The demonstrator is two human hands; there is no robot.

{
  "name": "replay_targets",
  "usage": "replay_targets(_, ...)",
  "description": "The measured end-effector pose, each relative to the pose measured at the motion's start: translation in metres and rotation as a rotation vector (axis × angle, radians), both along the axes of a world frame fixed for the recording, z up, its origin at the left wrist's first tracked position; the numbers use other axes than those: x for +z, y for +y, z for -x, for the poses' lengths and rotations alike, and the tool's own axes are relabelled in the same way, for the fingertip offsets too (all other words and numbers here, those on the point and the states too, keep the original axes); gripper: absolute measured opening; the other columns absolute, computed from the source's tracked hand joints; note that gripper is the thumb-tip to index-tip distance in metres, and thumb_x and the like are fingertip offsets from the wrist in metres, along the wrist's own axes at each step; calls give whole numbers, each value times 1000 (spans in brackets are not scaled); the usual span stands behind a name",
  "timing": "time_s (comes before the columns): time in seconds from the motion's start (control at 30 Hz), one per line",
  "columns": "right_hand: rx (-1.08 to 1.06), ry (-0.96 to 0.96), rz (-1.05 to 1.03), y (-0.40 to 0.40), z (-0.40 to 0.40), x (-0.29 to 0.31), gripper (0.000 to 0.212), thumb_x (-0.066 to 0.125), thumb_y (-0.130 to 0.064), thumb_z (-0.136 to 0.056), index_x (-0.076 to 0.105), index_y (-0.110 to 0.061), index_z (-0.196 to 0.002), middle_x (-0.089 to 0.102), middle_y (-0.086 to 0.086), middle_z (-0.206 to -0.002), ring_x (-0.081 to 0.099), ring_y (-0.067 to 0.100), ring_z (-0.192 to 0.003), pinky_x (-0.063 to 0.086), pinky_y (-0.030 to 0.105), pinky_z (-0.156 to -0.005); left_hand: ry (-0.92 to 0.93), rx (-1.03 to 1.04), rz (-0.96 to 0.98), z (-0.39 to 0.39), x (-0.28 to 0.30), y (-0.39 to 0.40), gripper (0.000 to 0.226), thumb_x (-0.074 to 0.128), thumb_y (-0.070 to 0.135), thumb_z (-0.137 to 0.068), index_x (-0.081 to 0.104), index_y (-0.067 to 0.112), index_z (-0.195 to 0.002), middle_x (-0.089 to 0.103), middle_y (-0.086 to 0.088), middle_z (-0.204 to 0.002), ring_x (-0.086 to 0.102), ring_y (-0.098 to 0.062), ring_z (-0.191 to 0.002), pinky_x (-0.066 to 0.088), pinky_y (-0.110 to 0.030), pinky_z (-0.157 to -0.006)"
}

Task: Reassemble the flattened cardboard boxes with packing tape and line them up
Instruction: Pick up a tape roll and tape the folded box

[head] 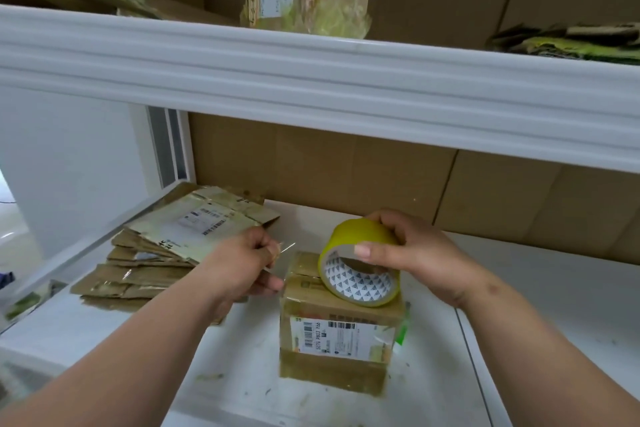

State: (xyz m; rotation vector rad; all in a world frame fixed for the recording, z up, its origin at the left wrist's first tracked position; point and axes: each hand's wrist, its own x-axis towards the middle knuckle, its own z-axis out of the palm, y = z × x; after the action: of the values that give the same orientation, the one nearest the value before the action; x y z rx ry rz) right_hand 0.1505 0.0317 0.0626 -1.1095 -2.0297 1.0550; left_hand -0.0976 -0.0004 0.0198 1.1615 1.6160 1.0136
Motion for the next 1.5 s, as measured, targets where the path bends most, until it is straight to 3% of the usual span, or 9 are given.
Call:
replay_targets(0.17, 7, 75, 70, 1, -15, -15, 71, 82, -52, -45, 63, -20, -105, 73, 2, -97, 70, 21, -94, 54, 48, -93, -100, 38, -18, -4, -6, -2, 14, 47, 11, -103, 57, 9, -94, 59, -14, -76, 66, -20, -57, 53, -28, -53)
replay_targets(0.33, 4, 223, 87, 1, -16, -22, 46, 84, -47, -45, 68, -33, -85, 72, 1, -87, 69, 21, -87, 52, 41, -82, -141, 70, -40, -16, -10, -3, 14, 44, 8, -104, 55, 7, -95, 54, -11, -72, 61, -16, -49, 51, -24, -44)
replay_targets(0.5, -45, 296, 103, 8, -19, -30, 82, 90, -64, -36, 67, -30, -107, 71, 6, -108, 68, 28, -103, 53, 49, -94, -262, 125, -40, -13, -13, -5, 15, 41, 8, -105, 51, 7, -95, 60, -4, -60, 67, -19, -57, 55, -26, -47)
replay_targets(0.77, 10, 391, 146, 13, -23, -32, 66, 82, -41, -49, 70, -26, -111, 74, 5, -106, 71, 24, -98, 53, 32, -78, -390, 111, 51, -8, -17, -8, 20, 36, -4, -102, 52, 5, -95, 64, -23, -90, 75, -31, -76, 60, -32, -54)
replay_targets(0.87, 43, 390, 144, 12, -23, -31, 61, 80, -34, -56, 68, -22, -115, 74, -5, -87, 69, 8, -76, 50, 19, -64, -406, 113, 53, -8, -20, -6, 19, 37, -6, -101, 54, 4, -97, 67, -18, -76, 75, -30, -73, 61, -33, -56)
replay_targets(1.13, -5, 378, 143, 15, -27, -38, 69, 76, -47, -53, 62, -24, -116, 65, -14, -71, 63, 5, -66, 48, 20, -63, -131, 91, 81, -29, -35, -7, 20, 47, -5, -95, 63, 6, -89, 64, -10, -69, 61, -16, -59, 57, -29, -56)
replay_targets(1.27, -37, 366, 118, 16, -28, -41, 70, 77, -51, -53, 63, -26, -117, 69, -8, -88, 65, 8, -78, 47, 22, -68, -16, 125, 58, -38, -46, -8, 4, 56, 9, -96, 60, 9, -95, 64, -7, -82, 60, -18, -74, 53, -31, -65)
replay_targets(1.37, -47, 365, 113, 15, -28, -43, 76, 79, -53, -52, 64, -26, -121, 70, -2, -105, 68, 13, -91, 49, 21, -71, 76, 132, -2, -38, -48, -10, 20, 67, 20, -92, 51, 14, -101, 55, -5, -86, 54, -19, -78, 49, -33, -66)
replay_targets(1.5, -48, 378, 110, 14, -27, -42, 70, 78, -54, -50, 67, -34, -116, 71, -4, -109, 69, 14, -97, 50, 23, -77, 452, 70, -170, -43, -35, -10, 14, 57, 6, -92, 58, 19, -87, 64, 1, -78, 62, -21, -72, 56, -40, -76)
